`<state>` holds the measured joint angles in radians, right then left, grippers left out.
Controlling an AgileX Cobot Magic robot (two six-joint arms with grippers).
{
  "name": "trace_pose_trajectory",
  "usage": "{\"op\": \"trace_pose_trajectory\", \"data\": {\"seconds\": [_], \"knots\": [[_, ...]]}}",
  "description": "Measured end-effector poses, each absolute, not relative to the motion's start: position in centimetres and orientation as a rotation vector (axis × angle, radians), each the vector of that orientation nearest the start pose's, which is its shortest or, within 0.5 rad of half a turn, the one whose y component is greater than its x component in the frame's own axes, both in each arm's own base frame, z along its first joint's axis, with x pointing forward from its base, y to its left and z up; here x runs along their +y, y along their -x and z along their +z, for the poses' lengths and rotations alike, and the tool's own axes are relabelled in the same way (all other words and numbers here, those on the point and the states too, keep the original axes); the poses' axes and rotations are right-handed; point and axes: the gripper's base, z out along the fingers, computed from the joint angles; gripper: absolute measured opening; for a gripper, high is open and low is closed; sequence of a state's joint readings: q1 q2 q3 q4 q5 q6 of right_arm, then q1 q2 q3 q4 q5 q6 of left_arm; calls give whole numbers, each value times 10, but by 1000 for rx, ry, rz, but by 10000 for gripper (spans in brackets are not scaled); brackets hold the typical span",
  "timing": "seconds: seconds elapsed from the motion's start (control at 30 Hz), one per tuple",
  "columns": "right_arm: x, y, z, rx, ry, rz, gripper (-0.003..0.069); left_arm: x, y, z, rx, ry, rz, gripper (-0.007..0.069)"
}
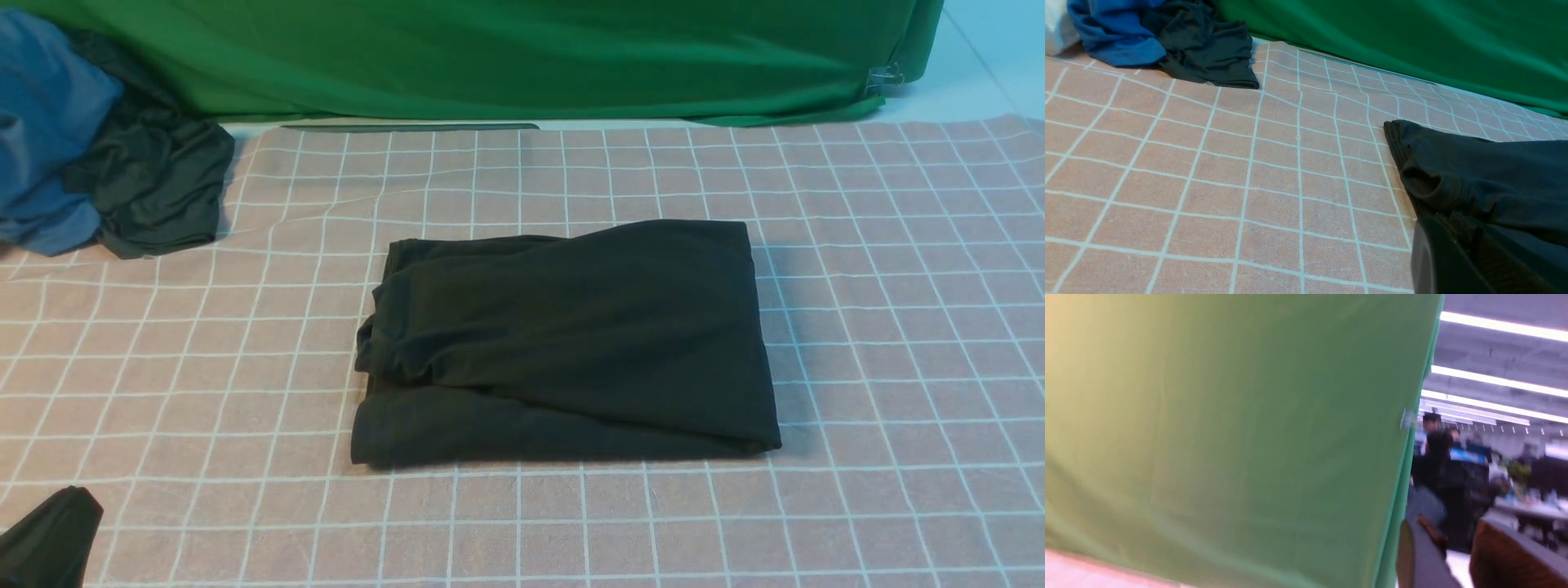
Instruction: Fold a long-sleeved shirt over a pink coffee tablecloth.
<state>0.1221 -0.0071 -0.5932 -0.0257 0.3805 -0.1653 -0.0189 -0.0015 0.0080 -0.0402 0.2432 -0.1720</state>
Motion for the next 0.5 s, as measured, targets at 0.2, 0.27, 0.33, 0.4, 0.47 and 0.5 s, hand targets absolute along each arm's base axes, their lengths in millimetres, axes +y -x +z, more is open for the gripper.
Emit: {"op": "trace_pose_trajectory", "data": {"seconds": [0.2, 0.27, 0.33, 0.4, 0.47, 0.5], "knots": [[0, -38, 271, 1492, 153, -149, 235, -2, -55, 189, 1729, 159, -178, 46], [-1, -51, 231, 1544, 134, -170, 235, -2, -55, 189, 1729, 159, -178, 46], [-2, -55, 208, 1589, 127, -177, 235, -2, -55, 189, 1729, 159, -178, 46], [-2, -56, 195, 1678, 125, -174, 236, -2, -55, 189, 1728, 159, -178, 46], [-3, -55, 188, 1736, 128, -171, 236, -2, -55, 189, 1728, 159, -178, 48], [-3, -55, 187, 1747, 127, -169, 236, -2, -55, 189, 1728, 159, -178, 47]]}}
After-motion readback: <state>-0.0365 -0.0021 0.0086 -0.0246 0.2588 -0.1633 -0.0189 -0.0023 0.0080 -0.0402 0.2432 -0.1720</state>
